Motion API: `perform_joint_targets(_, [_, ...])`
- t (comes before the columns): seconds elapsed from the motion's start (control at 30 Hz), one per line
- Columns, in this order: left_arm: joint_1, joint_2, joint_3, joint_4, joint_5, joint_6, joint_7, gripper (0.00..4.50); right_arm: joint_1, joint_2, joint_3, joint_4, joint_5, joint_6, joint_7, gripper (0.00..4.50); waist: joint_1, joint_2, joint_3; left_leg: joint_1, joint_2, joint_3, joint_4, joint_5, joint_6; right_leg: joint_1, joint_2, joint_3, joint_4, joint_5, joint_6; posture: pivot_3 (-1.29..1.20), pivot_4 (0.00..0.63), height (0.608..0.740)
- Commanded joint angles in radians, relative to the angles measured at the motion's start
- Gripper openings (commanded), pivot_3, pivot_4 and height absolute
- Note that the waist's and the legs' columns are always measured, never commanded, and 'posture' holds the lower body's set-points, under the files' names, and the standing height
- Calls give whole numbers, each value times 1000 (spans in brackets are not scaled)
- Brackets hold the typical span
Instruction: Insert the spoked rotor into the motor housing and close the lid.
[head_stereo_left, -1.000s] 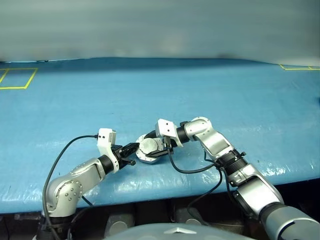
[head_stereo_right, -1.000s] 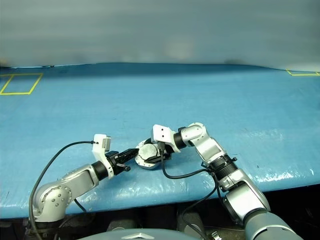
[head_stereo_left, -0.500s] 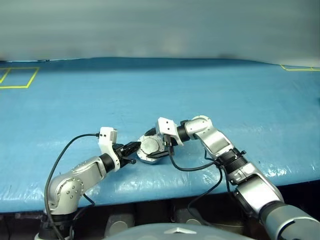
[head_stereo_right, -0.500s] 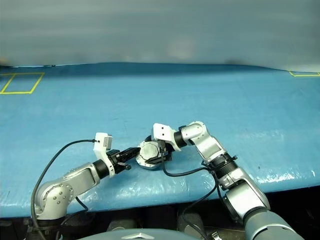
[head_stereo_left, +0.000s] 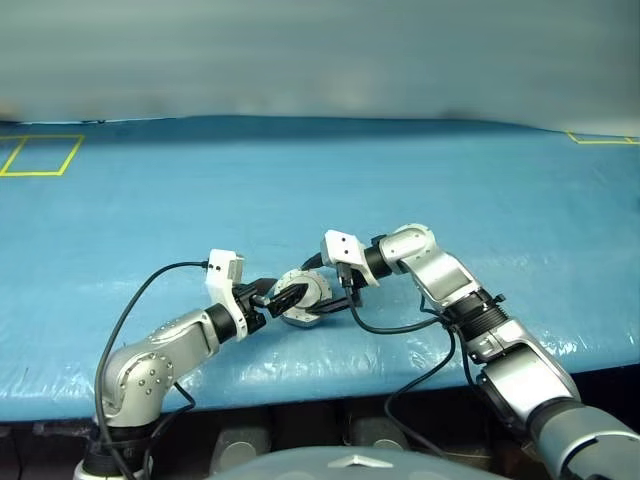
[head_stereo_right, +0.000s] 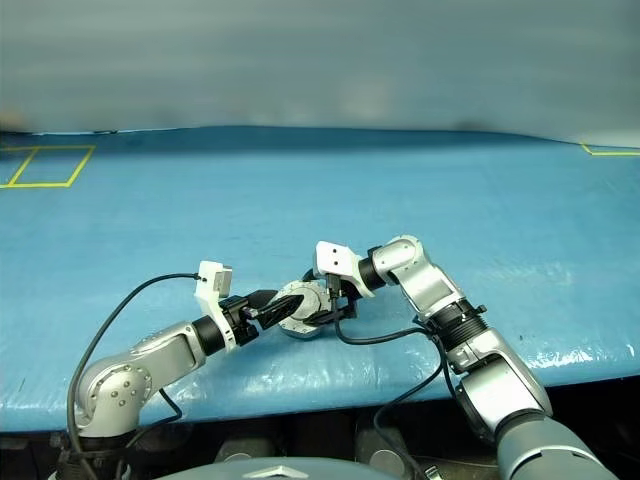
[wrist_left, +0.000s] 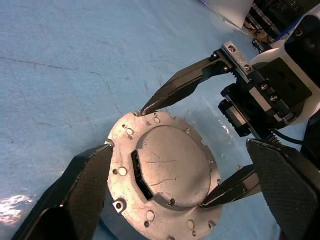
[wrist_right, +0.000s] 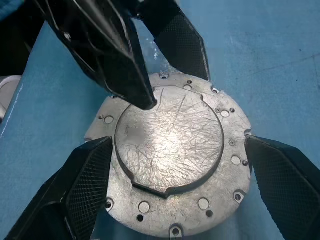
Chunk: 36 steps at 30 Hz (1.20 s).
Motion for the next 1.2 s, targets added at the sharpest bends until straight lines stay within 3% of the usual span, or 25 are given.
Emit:
perform_joint_targets(0.03, [-7,-6,-3,-3,25,-12,-1,4481,15,-22,4,-14,-11,41,12,4500,1,-1,0,-2,0,0,0,0,0,-1,0,0,0,2,-4,0,150,740])
perform_joint_targets(0.5, [3,-18,113,-66,-15,-72,-25,4481,39,-45,-22,-110,27,126,13,4500,2,-2,5,-3,0,0,-3,0,0,-3,1,-1,-1,1,-5,0,150,740])
perform_joint_targets(0.67, [17,3,184,-101,-56,-65,-20,3263,41,-49,-22,-120,28,132,10,4500,2,-2,5,-4,0,-1,-4,-1,-1,-3,1,-2,-1,1,-5,0,150,740])
perform_joint_targets(0.8, [24,14,235,-143,-101,-68,-5,1831,42,-49,-21,-124,29,133,8,4500,3,-2,6,-4,0,-1,-4,-1,-1,-3,0,-2,-1,0,-5,0,150,740])
perform_joint_targets(0.97, [-15,-43,251,-132,-211,-53,54,187,39,-44,-18,-116,27,128,5,4500,3,-3,6,-4,0,-1,-4,-1,-1,-3,0,-2,-1,0,-5,0,150,740])
perform_joint_targets(1.2, [-32,-121,216,-71,-333,-17,153,187,43,-34,-13,-113,25,120,-4,4500,2,-3,6,-4,0,-1,-4,-1,-1,-3,1,-2,-1,0,-5,0,150,740])
